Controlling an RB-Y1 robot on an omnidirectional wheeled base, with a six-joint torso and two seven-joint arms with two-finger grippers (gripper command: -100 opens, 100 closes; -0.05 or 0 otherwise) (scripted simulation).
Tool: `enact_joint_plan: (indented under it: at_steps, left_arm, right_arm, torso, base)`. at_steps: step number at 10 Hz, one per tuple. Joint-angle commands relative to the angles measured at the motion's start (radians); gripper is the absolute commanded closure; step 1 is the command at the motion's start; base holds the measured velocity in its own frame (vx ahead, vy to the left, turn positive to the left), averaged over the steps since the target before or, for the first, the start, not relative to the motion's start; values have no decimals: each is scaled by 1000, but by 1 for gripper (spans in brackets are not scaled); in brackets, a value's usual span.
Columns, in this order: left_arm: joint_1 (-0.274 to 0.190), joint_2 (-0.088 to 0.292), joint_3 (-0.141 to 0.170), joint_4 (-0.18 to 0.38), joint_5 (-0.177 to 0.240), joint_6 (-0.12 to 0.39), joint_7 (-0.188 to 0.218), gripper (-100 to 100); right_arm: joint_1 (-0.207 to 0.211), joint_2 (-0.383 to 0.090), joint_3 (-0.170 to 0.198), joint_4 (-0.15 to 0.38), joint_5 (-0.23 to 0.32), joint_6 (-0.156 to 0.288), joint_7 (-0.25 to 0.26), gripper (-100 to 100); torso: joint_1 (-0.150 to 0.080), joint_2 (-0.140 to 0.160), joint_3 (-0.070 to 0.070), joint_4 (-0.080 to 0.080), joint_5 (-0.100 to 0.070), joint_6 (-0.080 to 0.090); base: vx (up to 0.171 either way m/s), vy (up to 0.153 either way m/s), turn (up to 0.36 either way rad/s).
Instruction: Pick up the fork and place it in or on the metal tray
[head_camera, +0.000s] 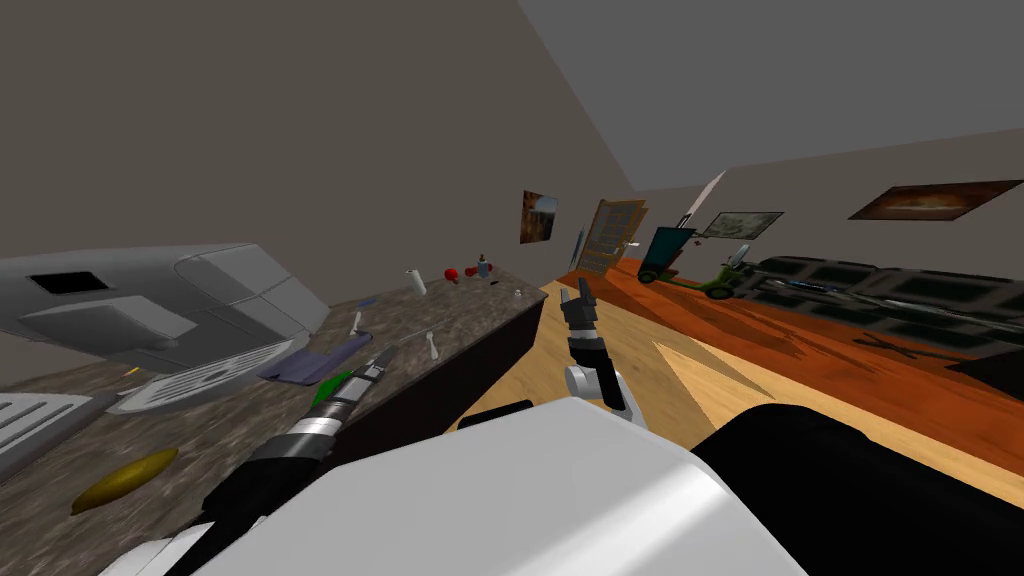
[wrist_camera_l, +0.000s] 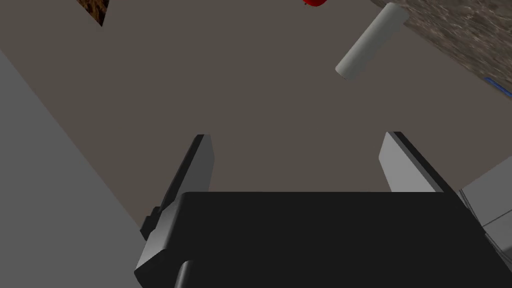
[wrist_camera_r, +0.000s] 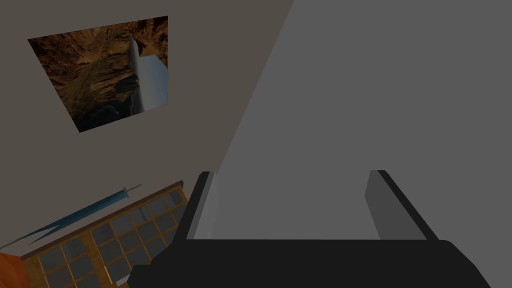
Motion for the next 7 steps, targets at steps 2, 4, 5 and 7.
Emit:
enact_joint_plan:
  at_steps: [2, 4, 5, 7]
  left_arm:
    - [40, 70, 13, 26, 13, 63, 4, -100]
    - [64, 125, 20, 53, 35, 112, 8, -100]
    - [75, 154, 23, 67, 49, 136, 10, -100]
    - [95, 210, 29, 97, 83, 184, 16, -100]
  right_arm:
    - [0, 0, 0, 0, 0, 0, 0, 0]
    - [0, 0, 0, 0, 0, 0, 0, 0]
    - [0, 0, 0, 0, 0, 0, 0, 0]
    - [0, 0, 0, 0, 0, 0, 0, 0]
  torso:
    - [-1, 0, 0, 0, 0, 0]
    - [-1, -2, -1, 0, 0, 0]
    - [-2, -2, -1, -1, 0, 0]
    - [-2, -3, -2, -1, 0, 0]
  base:
    - [37, -46, -178]
    - [58, -52, -181]
    - [72, -53, -239]
    - [73, -55, -217]
